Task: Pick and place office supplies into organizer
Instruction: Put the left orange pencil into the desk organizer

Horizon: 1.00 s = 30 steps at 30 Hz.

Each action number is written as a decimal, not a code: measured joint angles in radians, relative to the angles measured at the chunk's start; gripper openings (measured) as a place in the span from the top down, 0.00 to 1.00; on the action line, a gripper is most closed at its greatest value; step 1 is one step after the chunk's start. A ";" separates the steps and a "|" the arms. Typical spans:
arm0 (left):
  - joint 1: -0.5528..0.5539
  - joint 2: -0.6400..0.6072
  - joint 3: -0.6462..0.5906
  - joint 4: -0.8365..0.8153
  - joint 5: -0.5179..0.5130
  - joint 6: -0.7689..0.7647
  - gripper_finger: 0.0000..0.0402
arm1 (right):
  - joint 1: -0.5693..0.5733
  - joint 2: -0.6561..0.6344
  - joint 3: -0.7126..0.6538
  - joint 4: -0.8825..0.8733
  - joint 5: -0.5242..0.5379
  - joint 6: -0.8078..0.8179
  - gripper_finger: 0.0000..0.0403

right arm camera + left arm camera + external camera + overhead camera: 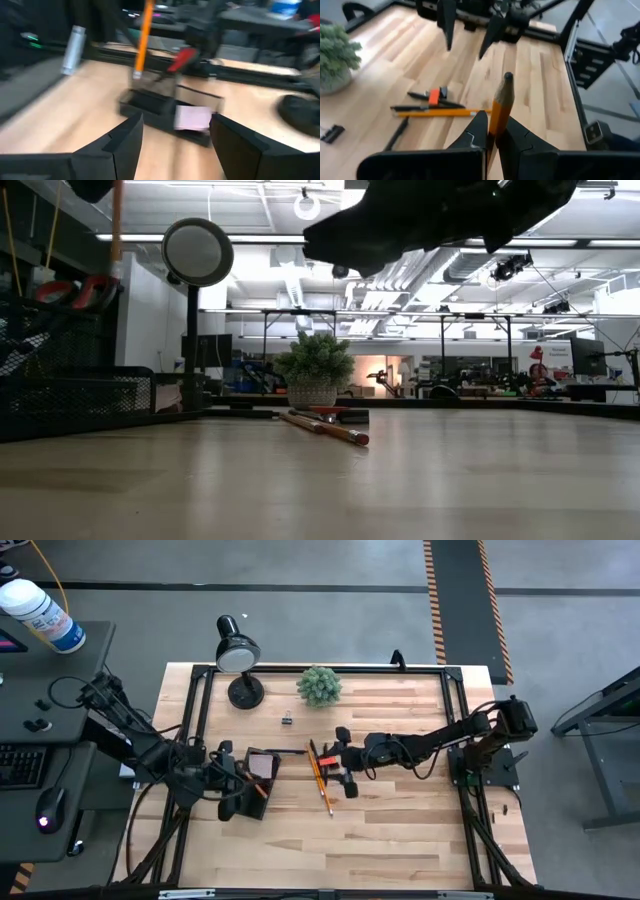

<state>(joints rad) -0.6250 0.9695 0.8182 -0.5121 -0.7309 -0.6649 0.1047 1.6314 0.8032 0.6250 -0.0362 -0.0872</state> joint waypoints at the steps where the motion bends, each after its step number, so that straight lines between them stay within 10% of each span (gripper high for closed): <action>1: 0.000 0.000 0.007 -0.023 0.013 -0.012 0.99 | 0.000 0.000 0.000 0.000 -0.026 0.023 0.45; 30: 0.000 0.051 0.221 -0.561 0.083 -0.241 0.99 | -0.001 0.132 0.000 0.156 -0.042 0.159 0.45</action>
<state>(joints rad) -0.6247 1.0207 1.0393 -1.0732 -0.6479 -0.9060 0.1040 1.7638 0.8028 0.7806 -0.0779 0.0714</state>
